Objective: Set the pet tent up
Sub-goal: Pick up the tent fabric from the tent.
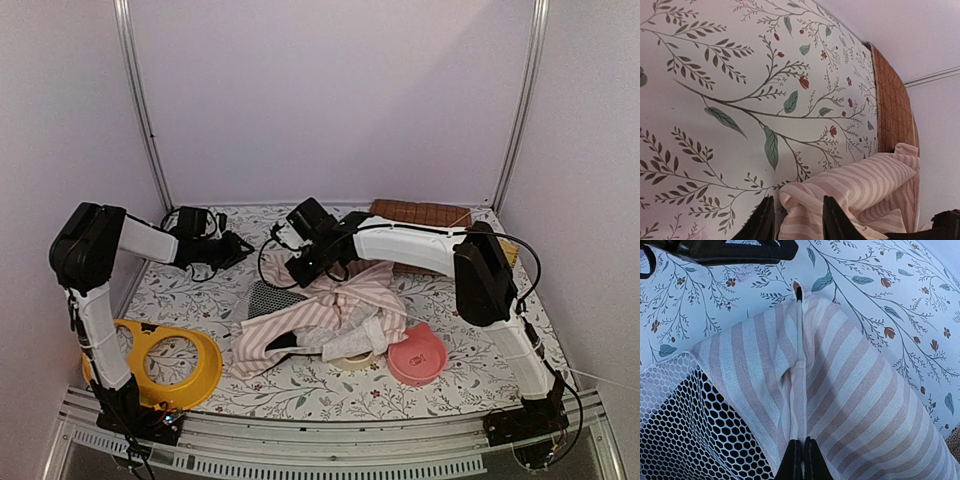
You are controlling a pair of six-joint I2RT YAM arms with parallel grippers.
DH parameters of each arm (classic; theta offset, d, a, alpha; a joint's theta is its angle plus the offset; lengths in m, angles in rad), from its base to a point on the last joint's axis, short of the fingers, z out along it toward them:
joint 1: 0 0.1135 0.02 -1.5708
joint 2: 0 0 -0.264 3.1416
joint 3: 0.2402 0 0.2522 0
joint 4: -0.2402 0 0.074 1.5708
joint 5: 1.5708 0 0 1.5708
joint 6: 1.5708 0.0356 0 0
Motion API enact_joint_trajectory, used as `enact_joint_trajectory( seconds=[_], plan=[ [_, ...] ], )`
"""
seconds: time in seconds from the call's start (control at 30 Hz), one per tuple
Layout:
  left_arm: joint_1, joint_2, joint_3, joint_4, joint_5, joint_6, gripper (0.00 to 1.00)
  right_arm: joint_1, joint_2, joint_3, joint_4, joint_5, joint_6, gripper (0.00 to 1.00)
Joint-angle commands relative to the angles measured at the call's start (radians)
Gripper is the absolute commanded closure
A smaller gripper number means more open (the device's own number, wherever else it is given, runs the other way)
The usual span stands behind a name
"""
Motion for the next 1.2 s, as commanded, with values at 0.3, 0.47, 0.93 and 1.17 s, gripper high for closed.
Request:
enact_joint_trajectory(
  seconds=[0.3,0.47,0.93,1.17],
  plan=[
    [-0.042,0.055,0.061,-0.034,0.022,-0.007,0.68,-0.003,0.043,0.028,-0.025,0.01,0.012,1.0],
    [-0.049,0.066,0.077,-0.052,0.016,-0.011,0.69,-0.004,0.046,0.028,-0.025,0.011,0.012,1.0],
    [-0.079,0.072,0.098,-0.1,-0.031,-0.008,0.73,-0.004,0.048,0.031,-0.017,0.008,0.012,1.0],
    [-0.082,0.074,0.11,-0.106,-0.03,-0.007,0.86,-0.003,0.048,0.031,-0.015,0.009,0.012,1.0]
  ],
)
